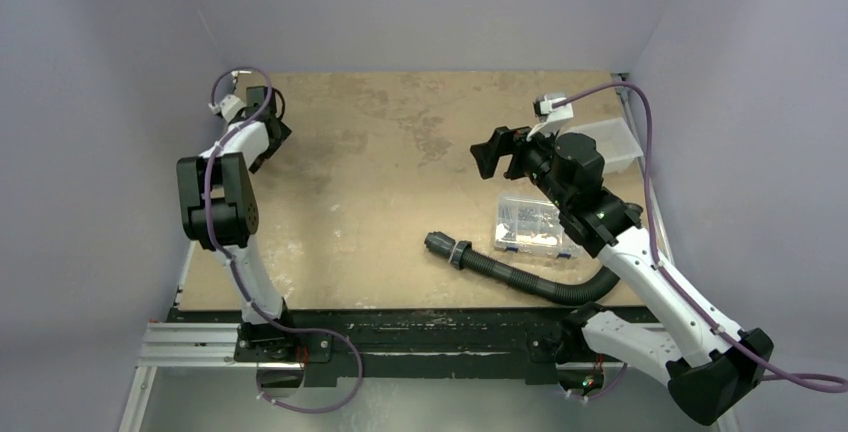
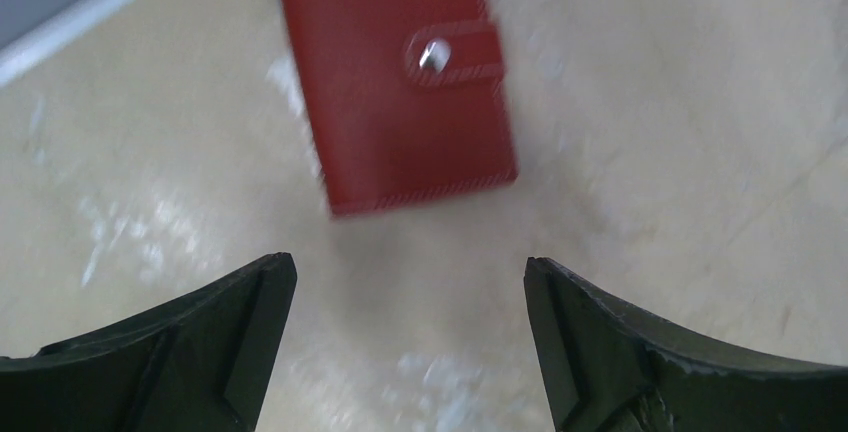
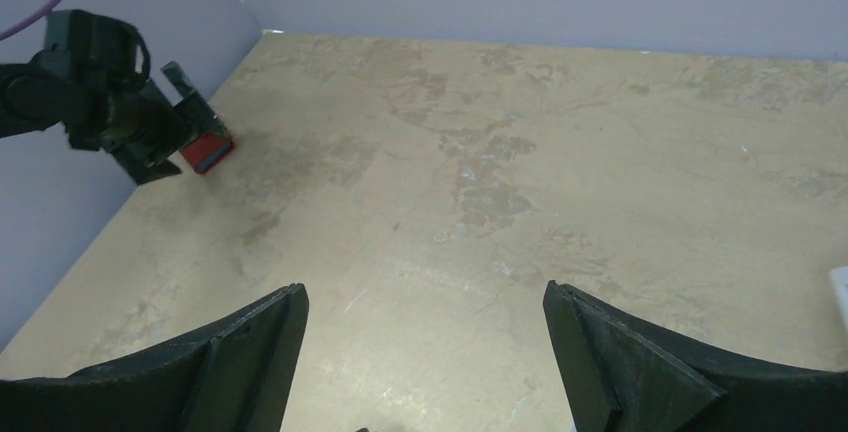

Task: Put the credit cards into the card holder
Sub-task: Move the card holder to the center of the board.

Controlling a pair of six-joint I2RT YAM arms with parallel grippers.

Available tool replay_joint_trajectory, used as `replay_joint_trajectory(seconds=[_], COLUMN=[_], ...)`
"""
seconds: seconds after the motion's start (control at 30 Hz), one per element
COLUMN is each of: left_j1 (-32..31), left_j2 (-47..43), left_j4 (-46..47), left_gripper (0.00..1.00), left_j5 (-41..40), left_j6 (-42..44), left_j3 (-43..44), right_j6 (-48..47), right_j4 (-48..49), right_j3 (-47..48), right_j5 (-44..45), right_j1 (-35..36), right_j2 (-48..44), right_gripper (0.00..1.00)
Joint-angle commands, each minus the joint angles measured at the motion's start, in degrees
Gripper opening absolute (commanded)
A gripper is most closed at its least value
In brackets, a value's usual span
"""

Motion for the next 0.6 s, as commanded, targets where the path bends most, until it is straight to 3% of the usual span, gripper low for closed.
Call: replay_joint_trajectory(seconds=[0.0, 0.07, 0.2, 0.4, 0.57], left_j1=[1.13, 1.57, 4.61, 6.75, 6.62], left_j2=[6.32, 8.22, 12.44, 19.35, 20.0], left_j4=[1.87, 2.74, 5.29, 3.2, -0.33], left_gripper=[0.9, 0.91, 0.9, 0.81, 0.74], left_j5=[-8.33, -11.2, -8.51, 2.24, 10.2], left_j6=[3.9, 5.4, 6.74, 9.88, 10.02], left_j3=[11.36, 13.73, 16.19, 23.0, 20.74], right_j6=[0.76, 0.76, 0.74, 1.29, 2.02], right_j4=[2.48, 2.02, 1.9, 2.34, 3.79], right_j3=[0.0, -0.31, -0.77, -0.59, -1.18], right_j5=[-2.19, -2.13, -2.25, -3.64, -5.15], right_j1=[-0.02, 0.04, 0.01, 0.03, 0.11], right_j2=[-0.77, -1.14, -1.2, -0.37, 0.63], right_gripper=[0.99, 0.99, 0.99, 0.99, 0.99])
